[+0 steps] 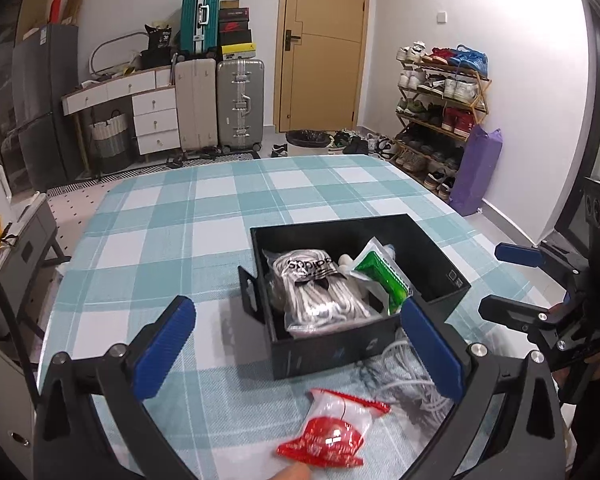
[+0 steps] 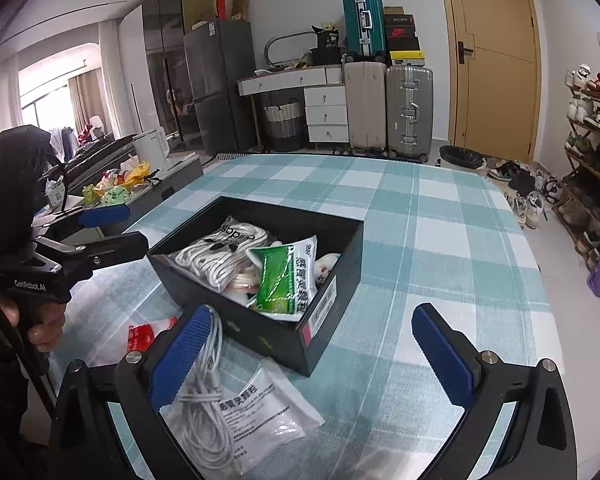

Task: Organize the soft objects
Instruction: 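Lower the lace bag and green sachet into the box and open both grippers, then move the left gripper to the red packet while the right gripper reaches the white cable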

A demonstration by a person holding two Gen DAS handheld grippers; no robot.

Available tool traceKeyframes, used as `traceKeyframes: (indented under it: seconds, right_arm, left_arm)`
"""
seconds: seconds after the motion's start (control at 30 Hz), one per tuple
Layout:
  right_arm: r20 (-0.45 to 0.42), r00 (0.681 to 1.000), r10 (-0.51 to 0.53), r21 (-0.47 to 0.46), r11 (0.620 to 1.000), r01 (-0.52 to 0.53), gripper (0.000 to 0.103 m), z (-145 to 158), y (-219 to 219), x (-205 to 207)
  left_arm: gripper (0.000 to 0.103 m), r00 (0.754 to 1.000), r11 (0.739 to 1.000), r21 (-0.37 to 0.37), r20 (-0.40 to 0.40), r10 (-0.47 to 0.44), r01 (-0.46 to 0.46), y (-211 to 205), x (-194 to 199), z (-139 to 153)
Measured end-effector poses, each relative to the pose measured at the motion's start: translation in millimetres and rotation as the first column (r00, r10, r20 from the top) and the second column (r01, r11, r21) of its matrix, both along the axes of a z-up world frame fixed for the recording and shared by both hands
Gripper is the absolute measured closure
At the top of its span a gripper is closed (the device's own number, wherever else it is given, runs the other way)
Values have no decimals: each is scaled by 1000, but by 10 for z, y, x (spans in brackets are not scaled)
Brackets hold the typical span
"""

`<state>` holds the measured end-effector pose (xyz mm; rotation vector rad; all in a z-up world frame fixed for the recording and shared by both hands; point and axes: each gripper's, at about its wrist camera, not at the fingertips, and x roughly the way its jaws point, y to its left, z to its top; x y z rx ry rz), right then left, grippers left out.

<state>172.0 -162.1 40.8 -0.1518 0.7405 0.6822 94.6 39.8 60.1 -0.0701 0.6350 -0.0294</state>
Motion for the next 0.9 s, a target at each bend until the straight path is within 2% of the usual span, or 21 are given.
traceKeyframes:
  seconds: [0.37, 0.9]
  right_arm:
    - [-44, 998, 42, -1, 999, -42, 1, -116, 74, -224]
    - [-114, 987, 115, -53, 991, -121, 1, -309, 303, -366]
  left_arm:
    - [0, 1000, 1000, 6, -17, 22, -22, -2, -270, -72]
    - [0, 999, 1000, 20, -42, 17, -16, -60, -366, -317]
